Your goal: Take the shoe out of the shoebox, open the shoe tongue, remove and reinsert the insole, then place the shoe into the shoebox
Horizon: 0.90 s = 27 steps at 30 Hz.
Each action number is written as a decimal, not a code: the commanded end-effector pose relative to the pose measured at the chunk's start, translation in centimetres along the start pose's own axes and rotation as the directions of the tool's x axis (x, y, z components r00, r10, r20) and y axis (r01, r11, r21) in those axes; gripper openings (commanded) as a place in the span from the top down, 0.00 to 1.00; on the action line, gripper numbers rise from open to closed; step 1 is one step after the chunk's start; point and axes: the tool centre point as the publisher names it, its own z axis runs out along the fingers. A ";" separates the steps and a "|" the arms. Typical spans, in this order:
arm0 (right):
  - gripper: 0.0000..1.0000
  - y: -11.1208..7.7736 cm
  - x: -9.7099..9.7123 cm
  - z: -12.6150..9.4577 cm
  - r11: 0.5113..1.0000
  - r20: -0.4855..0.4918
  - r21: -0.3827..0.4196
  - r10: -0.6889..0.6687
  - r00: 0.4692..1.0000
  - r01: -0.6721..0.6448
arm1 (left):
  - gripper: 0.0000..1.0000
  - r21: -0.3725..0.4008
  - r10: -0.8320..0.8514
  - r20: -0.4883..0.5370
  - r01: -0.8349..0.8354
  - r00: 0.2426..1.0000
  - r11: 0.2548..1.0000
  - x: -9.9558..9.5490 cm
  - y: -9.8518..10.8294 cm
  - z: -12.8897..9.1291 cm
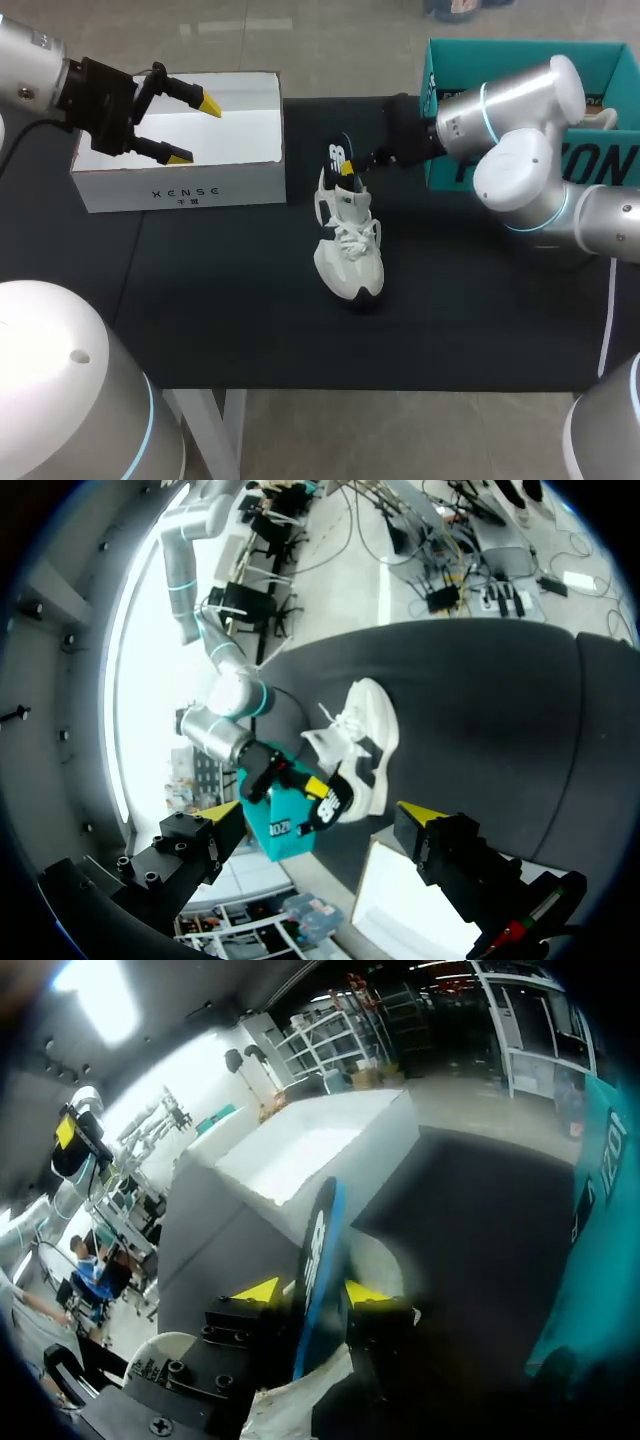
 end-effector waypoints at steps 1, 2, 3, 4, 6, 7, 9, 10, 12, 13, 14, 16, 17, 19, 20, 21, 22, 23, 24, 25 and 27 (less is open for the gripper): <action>0.80 1.8 -1.0 1.0 1.000 0.004 0.005 -0.003 1.000 0.003 | 0.00 0.000 0.000 -0.004 0.000 1.000 1.000 0.0 0.0 0.0; 0.87 1.8 -1.0 1.1 1.000 0.005 0.004 -0.003 1.000 0.003 | 0.00 0.000 0.000 -0.004 0.000 1.000 1.000 0.0 0.0 0.0; 1.00 1.9 -1.0 1.1 1.000 0.006 0.003 -0.002 1.000 0.002 | 0.00 0.000 0.000 -0.004 0.000 1.000 1.000 0.0 0.0 0.0; 1.00 1.7 -1.0 1.2 1.000 0.007 0.004 0.000 1.000 0.000 | 0.00 0.000 0.000 -0.004 0.000 1.000 1.000 0.0 0.0 0.0; 1.00 1.2 -0.8 1.3 1.000 0.008 0.005 0.009 1.000 -0.009 | 0.00 0.000 0.000 -0.004 0.000 1.000 1.000 0.0 0.0 0.0; 1.00 0.7 -0.5 1.4 1.000 0.003 0.012 0.017 1.000 -0.017 | 0.00 0.000 0.000 -0.004 0.000 1.000 1.000 0.0 0.0 0.0; 1.00 0.0 0.0 1.5 0.999 -0.009 0.022 0.029 1.000 -0.029 | 0.00 0.000 0.000 -0.004 0.000 1.000 1.000 0.0 0.0 0.0; 1.00 -0.6 0.3 1.7 0.999 -0.015 0.029 0.040 0.999 -0.040 | 0.00 0.000 0.000 -0.004 0.000 1.000 1.000 0.0 0.0 0.0; 1.00 -1.5 0.8 1.8 0.998 -0.024 0.038 0.053 0.998 -0.052 | 0.00 0.000 0.000 -0.004 0.000 1.000 1.000 0.0 0.0 0.0; 1.00 -1.9 1.1 1.9 0.997 -0.028 0.044 0.058 0.998 -0.056 | 0.00 0.000 0.000 -0.004 0.000 1.000 1.000 0.0 0.0 0.0; 1.00 -2.1 1.3 1.9 0.997 -0.030 0.048 0.060 0.998 -0.059 | 0.00 0.000 0.000 -0.004 0.000 1.000 1.000 0.0 0.0 0.0; 1.00 -2.8 1.7 2.0 0.996 -0.036 0.054 0.067 0.997 -0.065 | 0.00 0.000 0.000 -0.004 0.000 1.000 1.000 0.0 0.0 0.0; 1.00 -2.9 1.7 1.9 0.996 -0.037 0.054 0.070 0.997 -0.068 | 0.00 0.000 0.000 -0.004 0.000 1.000 1.000 0.0 0.0 0.0; 0.94 -3.0 1.6 1.8 0.996 -0.037 0.055 0.072 0.997 -0.070 | 0.00 0.000 0.000 -0.004 0.000 1.000 1.000 0.0 0.0 0.0; 0.67 -2.7 1.5 1.7 0.996 -0.035 0.054 0.073 0.997 -0.071 | 0.00 0.000 0.000 -0.004 0.000 1.000 1.000 0.0 0.0 0.0; 0.61 -2.3 1.3 1.5 0.997 -0.031 0.047 0.067 0.997 -0.065 | 0.00 0.000 0.000 -0.004 0.000 1.000 1.000 0.0 0.0 0.0; 0.61 -1.8 1.1 1.4 0.998 -0.026 0.040 0.059 0.998 -0.058 | 0.00 0.000 0.000 -0.004 0.000 1.000 1.000 0.0 0.0 0.0; 0.61 -1.2 0.9 1.3 0.998 -0.024 0.032 0.053 0.998 -0.052 | 0.00 0.000 0.000 -0.004 0.000 1.000 1.000 0.0 0.0 0.0; 0.62 -0.7 0.6 1.3 0.999 -0.020 0.028 0.045 0.999 -0.045 | 0.00 0.000 0.000 -0.004 0.000 1.000 1.000 0.0 0.0 0.0; 0.64 -0.3 0.4 1.2 0.999 -0.018 0.027 0.041 0.999 -0.040 | 0.00 0.000 0.000 -0.004 0.000 1.000 1.000 0.0 0.0 0.0; 0.74 0.6 -0.1 1.3 0.999 -0.012 0.020 0.030 0.999 -0.030 | 0.00 0.000 0.000 -0.004 0.000 1.000 1.000 0.0 0.0 0.0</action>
